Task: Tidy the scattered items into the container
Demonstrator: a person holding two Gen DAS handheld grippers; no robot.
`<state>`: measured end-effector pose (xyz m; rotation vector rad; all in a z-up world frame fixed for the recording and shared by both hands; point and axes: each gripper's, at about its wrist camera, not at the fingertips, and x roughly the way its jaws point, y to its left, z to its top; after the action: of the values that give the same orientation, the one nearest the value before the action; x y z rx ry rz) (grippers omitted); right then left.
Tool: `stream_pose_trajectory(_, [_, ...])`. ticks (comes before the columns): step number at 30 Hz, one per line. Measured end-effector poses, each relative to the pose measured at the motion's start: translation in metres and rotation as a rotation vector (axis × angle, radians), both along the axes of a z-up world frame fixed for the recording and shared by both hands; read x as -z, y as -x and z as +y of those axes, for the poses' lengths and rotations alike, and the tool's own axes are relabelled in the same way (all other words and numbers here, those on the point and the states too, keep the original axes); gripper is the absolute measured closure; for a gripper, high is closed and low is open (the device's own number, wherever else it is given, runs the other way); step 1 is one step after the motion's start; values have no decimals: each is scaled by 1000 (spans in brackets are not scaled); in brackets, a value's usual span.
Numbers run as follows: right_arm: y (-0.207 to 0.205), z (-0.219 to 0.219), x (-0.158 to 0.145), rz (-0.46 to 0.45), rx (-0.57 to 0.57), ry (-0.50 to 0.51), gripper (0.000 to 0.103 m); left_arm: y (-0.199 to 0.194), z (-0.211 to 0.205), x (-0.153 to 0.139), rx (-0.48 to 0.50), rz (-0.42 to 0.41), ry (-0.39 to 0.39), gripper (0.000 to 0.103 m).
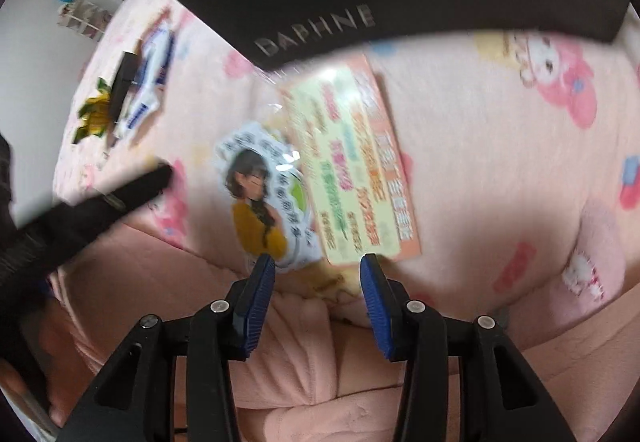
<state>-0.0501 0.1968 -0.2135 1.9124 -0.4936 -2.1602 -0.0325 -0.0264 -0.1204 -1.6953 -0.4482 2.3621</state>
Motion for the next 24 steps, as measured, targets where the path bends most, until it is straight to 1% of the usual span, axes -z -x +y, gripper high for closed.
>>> stream_pose_trajectory(3, [-1,-13,3,-15,-60,-5,59,24,8,2,59,44,3,79])
stream_pose_trajectory(4, [-2,-18,3,-9,-80,-5,58,31,12,8,75,34,0,79])
stream_pose_trajectory(7, [3,-15,7,-13,-52,13,57,47,25,34,104,-63,-9,79])
stream_pose_trajectory(9, [7,-13,10,-17,-30,25,57,49,26,43,107,-96,-12,79])
stream_pose_trajectory(14, [15,-8,17,-27,24,56,57,45,25,53,111,-154,15,79])
stream_pose_trajectory(15, [18,-6,10,13,33,42,57,43,24,54,114,-161,9,79])
stream_pose_trajectory(18, [19,5,-13,140,71,-40,56,35,25,57,139,-184,-26,79])
stream_pose_trajectory(21, [13,14,-27,221,115,-31,56,33,25,54,144,-159,-40,79])
stream_pose_trajectory(23, [10,17,-27,213,128,-36,55,36,20,50,121,-130,-60,79])
stream_pose_trajectory(24, [8,16,-22,188,133,-41,55,37,18,48,108,-112,-66,79])
